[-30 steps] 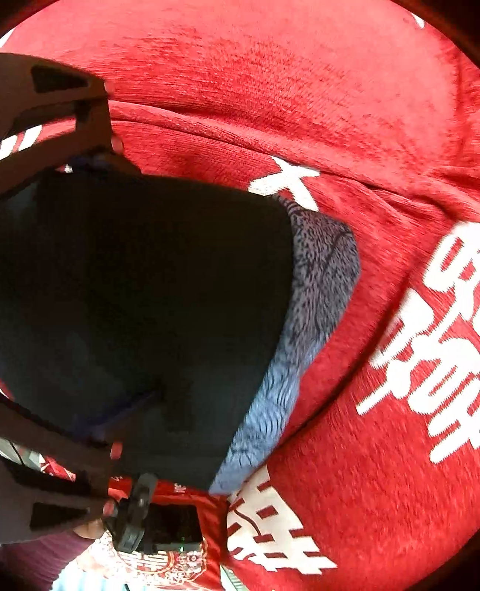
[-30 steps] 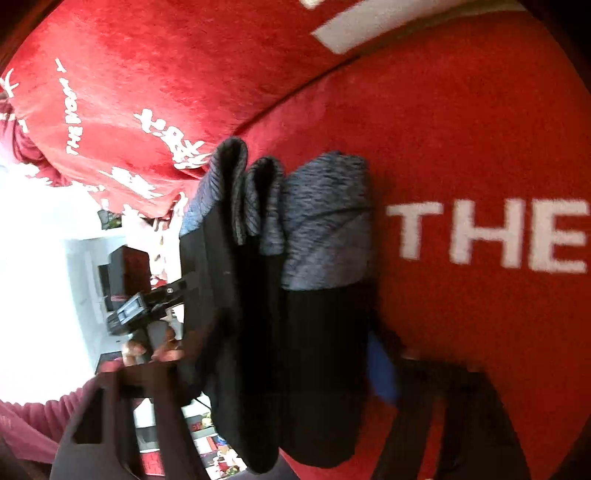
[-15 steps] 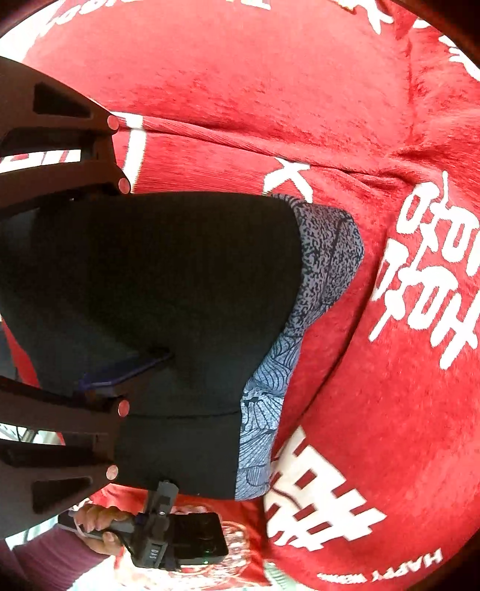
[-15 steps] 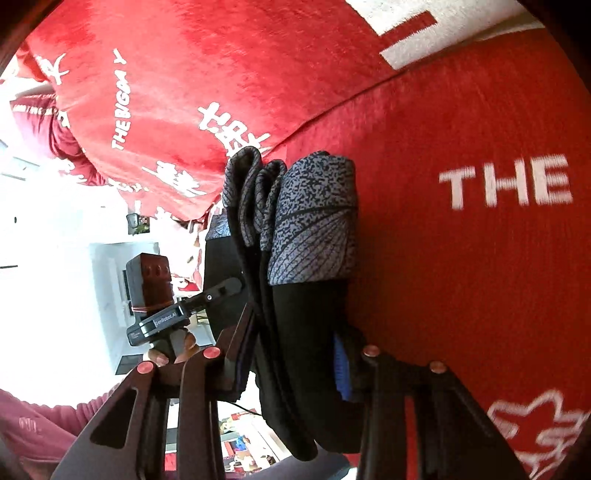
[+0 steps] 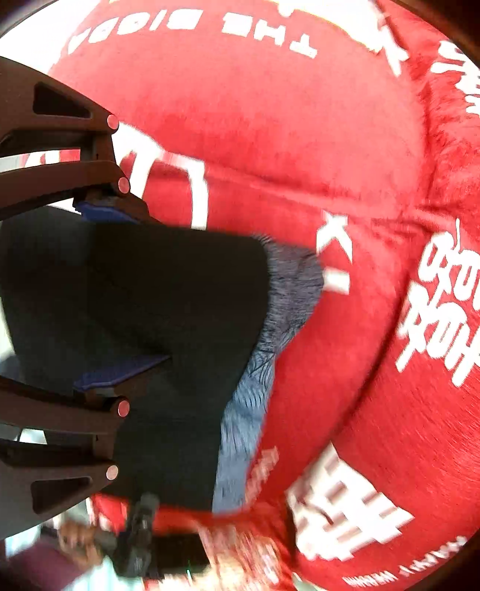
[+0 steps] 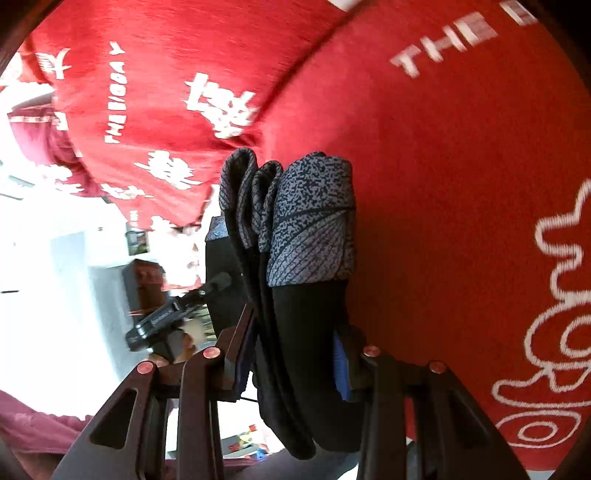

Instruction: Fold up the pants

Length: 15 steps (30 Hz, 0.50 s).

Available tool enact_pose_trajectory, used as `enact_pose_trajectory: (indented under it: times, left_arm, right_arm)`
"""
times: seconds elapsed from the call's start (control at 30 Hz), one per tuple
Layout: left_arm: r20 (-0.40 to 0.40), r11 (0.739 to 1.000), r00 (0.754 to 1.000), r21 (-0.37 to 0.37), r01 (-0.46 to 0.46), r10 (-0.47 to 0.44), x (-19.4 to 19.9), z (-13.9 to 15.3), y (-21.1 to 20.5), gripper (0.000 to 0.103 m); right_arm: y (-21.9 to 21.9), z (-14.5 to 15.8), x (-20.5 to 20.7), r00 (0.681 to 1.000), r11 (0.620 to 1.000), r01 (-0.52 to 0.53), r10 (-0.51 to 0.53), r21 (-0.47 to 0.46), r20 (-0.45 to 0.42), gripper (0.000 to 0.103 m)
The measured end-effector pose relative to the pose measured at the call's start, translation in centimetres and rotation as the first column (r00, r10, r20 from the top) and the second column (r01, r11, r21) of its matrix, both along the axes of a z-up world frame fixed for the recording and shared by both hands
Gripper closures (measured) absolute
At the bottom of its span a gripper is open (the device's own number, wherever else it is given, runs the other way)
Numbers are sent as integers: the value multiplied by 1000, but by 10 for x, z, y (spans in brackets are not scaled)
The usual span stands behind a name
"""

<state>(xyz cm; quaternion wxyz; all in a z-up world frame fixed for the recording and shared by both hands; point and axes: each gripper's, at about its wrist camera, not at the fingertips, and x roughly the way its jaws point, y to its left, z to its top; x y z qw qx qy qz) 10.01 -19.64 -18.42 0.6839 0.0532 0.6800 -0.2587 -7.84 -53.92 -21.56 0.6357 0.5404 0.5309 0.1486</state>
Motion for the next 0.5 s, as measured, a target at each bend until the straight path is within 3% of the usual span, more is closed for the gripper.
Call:
enact_pose_trajectory:
  times: [0.03, 0.13, 0.3, 0.43, 0.5]
  left_arm:
    - [17, 1000, 1000, 25, 2, -2, 0, -8, 3, 21]
    - [46, 1000, 999, 18, -23, 22, 1, -19, 12, 3]
    - [50, 1000, 999, -5, -19, 20, 2, -28, 14, 0]
    - [26, 999, 999, -30, -26, 26, 2, -30, 18, 0]
    - [33, 999, 999, -25, -21, 21, 0, -28, 18, 0]
  right_arm:
    - [3, -4, 1, 1000, 999, -13, 12, -39, -20, 60]
    - [3, -13, -1, 998, 996, 8, -13, -88, -60, 55]
    - [5, -15, 2, 993, 983, 1, -22, -183, -114, 37]
    - [5, -12, -4, 989, 979, 48, -75, -199, -131, 33]
    - [7, -2, -9, 984, 963, 53, -95, -263, -151, 28]
